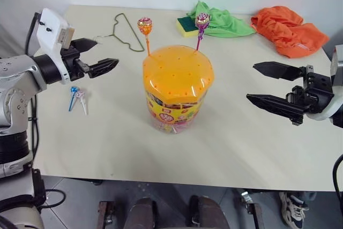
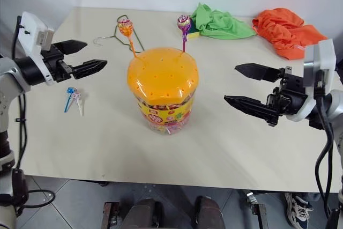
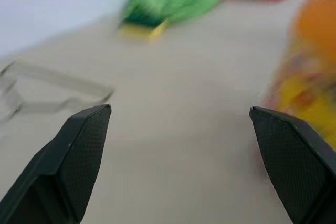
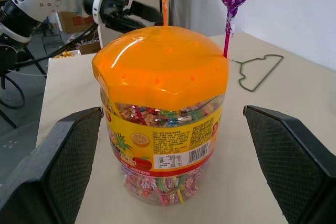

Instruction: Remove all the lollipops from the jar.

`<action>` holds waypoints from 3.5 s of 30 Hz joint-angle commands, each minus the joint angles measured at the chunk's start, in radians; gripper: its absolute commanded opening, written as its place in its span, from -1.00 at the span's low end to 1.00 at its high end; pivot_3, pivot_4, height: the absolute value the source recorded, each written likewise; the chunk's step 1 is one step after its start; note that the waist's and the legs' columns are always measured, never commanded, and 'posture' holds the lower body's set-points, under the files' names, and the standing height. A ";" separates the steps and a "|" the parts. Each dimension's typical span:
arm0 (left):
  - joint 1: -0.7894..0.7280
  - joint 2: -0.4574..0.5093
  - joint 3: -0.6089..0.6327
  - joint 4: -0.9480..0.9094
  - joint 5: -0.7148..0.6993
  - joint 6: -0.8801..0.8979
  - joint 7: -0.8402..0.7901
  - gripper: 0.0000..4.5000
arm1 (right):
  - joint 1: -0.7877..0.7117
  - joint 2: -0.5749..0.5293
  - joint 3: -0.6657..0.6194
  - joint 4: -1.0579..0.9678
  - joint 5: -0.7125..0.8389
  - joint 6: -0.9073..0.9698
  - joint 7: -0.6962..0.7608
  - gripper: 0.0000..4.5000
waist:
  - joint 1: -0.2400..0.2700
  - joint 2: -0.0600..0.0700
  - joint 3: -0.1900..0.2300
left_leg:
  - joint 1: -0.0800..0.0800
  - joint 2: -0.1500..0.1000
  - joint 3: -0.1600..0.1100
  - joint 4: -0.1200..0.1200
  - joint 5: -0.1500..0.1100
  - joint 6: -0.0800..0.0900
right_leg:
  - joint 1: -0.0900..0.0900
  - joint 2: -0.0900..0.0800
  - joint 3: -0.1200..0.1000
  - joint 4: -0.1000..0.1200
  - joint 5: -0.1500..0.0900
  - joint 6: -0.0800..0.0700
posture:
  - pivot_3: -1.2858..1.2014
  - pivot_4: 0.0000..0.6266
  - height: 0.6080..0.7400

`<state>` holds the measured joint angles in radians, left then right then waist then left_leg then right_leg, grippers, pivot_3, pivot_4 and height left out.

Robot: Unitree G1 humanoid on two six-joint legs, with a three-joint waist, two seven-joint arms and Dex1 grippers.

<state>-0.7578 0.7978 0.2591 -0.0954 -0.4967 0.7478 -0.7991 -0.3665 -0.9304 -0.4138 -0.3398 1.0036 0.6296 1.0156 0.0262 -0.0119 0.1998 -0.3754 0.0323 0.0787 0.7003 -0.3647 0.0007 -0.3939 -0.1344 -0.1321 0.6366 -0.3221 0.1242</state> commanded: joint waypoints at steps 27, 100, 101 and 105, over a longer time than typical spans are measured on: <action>-0.378 -0.240 -0.123 0.394 -0.033 -0.292 -0.262 -0.99 | 0.245 -0.003 -0.292 -0.217 0.110 -0.003 -0.154 1.00 | 0.001 0.000 0.000 | 0.000 0.000 0.000 0.001 0.000 0.000 | 0.000 0.000 0.000 0.000 0.000 0.000 | 0.03 -0.52 1.00; -0.125 0.123 0.037 0.265 0.080 -0.036 -0.151 0.97 | -0.200 -0.024 0.101 0.038 -0.090 0.046 -0.089 1.00 | -0.021 -0.004 -0.001 | 0.001 0.001 0.003 0.000 0.000 0.000 | -0.003 0.000 0.001 0.002 0.000 0.000 | 0.03 -0.52 1.00; -0.107 0.100 0.057 0.264 0.044 -0.087 -0.199 0.97 | -0.231 -0.028 0.142 0.047 -0.117 0.066 -0.106 1.00 | -0.024 -0.004 -0.001 | 0.000 0.001 0.002 0.000 0.000 0.000 | -0.003 0.000 0.001 0.002 0.000 0.000 | 0.03 -0.52 1.00; -0.101 0.036 0.076 0.321 -0.021 -0.246 -0.318 0.97 | -0.369 0.037 0.238 0.119 -0.128 0.109 -0.109 1.00 | -0.028 -0.004 -0.001 | 0.000 0.001 0.003 0.000 0.000 0.000 | -0.003 0.000 0.001 0.003 0.000 0.000 | 0.03 -0.52 1.00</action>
<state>-0.8452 0.8315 0.2953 0.2179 -0.4761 0.5768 -1.0647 -0.6996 -0.9119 -0.1727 -0.2298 0.8752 0.7464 0.9047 -0.0017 -0.0156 0.1988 -0.3756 0.0330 0.0814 0.7009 -0.3647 0.0007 -0.3970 -0.1342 -0.1313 0.6396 -0.3222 0.1241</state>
